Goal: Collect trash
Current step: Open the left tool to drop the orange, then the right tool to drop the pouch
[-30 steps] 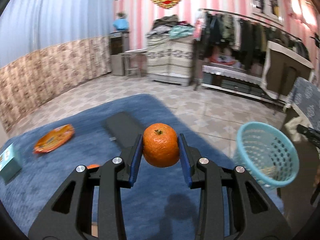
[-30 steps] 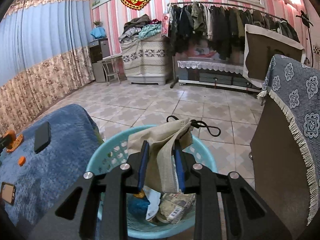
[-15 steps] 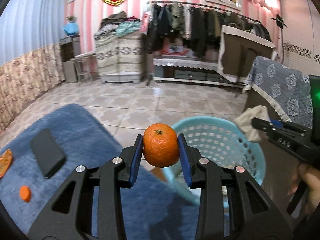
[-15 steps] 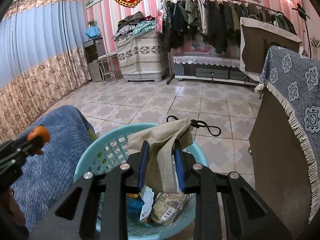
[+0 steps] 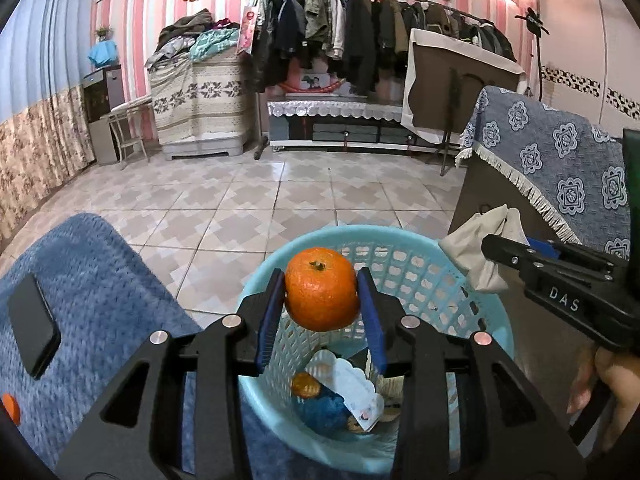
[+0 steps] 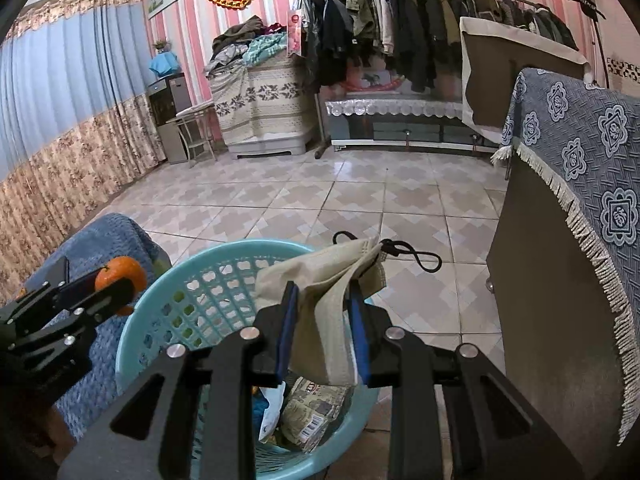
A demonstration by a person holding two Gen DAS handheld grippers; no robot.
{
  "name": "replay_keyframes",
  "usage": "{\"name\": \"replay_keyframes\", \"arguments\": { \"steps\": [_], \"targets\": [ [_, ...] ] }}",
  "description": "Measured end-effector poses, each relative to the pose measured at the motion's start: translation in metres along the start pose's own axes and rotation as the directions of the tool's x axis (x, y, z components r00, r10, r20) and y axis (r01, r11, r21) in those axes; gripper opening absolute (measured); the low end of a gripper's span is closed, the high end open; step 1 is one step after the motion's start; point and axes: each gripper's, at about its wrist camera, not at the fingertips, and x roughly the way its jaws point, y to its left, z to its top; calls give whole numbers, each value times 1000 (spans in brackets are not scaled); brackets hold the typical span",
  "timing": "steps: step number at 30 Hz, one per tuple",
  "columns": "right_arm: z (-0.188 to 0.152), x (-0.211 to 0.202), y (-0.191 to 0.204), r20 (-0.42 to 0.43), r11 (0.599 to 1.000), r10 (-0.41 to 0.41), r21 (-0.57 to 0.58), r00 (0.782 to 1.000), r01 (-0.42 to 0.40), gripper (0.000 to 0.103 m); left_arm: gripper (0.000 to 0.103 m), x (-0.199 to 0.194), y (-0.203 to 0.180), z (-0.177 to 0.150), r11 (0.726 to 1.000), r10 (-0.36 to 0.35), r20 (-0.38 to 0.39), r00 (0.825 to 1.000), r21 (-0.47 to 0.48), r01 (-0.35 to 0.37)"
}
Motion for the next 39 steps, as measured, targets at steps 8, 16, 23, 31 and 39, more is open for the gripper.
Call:
{"name": "replay_keyframes", "arguments": {
  "steps": [8,16,23,31,39],
  "targets": [
    [2,0,0,-6,1000,1,-2,1000,-1,26,81,-8,15,11,996,85,58,995,-24,-83],
    [5,3,9,-8,1000,10,-25,1000,-10,26,96,-25,51,22,975,210,95,973,-90,-202],
    [5,12,32,-18,998,31,-58,999,-32,29,98,-43,68,16,961,266,112,957,-108,-255],
    [0,24,48,-56,993,42,-104,998,-48,70,98,-68,92,8,946,299,115,947,-165,-279],
    [5,15,51,-5,992,-1,-123,1000,1,94,98,-90,113,-2,925,351,110,930,-196,-326]
  ]
}}
